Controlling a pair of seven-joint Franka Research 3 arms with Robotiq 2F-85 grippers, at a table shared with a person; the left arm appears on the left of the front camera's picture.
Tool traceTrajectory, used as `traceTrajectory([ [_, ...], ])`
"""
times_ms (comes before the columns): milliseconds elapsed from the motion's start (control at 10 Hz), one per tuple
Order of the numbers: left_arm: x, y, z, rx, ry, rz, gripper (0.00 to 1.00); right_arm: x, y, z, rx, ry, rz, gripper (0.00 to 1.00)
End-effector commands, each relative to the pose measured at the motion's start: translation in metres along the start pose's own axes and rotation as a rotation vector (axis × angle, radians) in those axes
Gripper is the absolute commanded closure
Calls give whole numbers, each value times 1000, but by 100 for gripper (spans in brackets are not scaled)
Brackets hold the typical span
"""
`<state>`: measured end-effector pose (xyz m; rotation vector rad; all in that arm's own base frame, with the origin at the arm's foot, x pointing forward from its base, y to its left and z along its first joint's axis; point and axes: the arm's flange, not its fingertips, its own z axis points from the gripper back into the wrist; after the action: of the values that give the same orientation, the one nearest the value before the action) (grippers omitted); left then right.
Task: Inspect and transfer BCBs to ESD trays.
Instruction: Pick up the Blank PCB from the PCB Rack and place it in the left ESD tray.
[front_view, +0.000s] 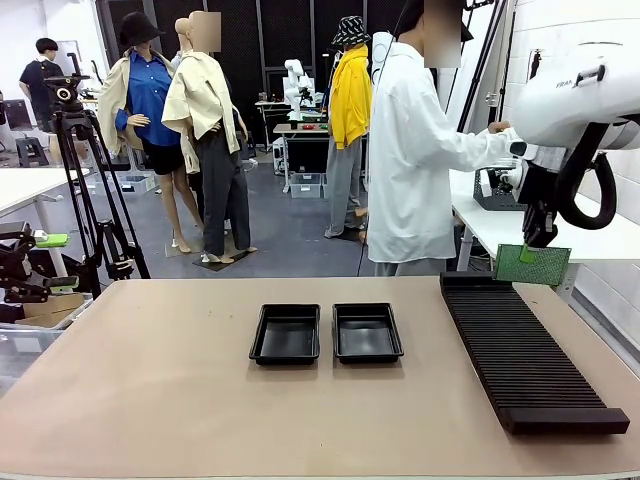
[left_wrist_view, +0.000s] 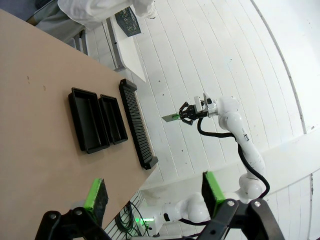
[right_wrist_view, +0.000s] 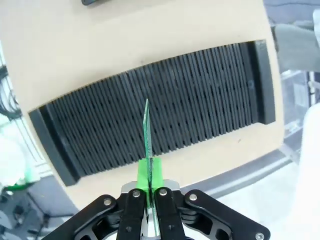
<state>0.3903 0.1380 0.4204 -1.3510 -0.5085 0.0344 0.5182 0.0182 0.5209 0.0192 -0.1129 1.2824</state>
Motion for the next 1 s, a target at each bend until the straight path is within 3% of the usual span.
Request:
traceTrajectory([
  [0, -1, -3, 2, -15, -5, 17, 0, 3, 13, 2, 46, -102, -189, 100],
  [200, -1, -3, 2, -15, -5, 17, 0, 5, 16, 8, 57, -203, -526, 100],
  [400, -1, -3, 2, -15, -5, 17, 0, 8, 14, 12, 197, -267, -711, 100],
  [600, -1, -3, 2, -15, -5, 17, 0, 15, 10, 11, 359, -341, -871, 100],
  [900, -1, -3, 2, -15, -5, 17, 0, 37, 4, 3, 470, -465, -990, 100],
])
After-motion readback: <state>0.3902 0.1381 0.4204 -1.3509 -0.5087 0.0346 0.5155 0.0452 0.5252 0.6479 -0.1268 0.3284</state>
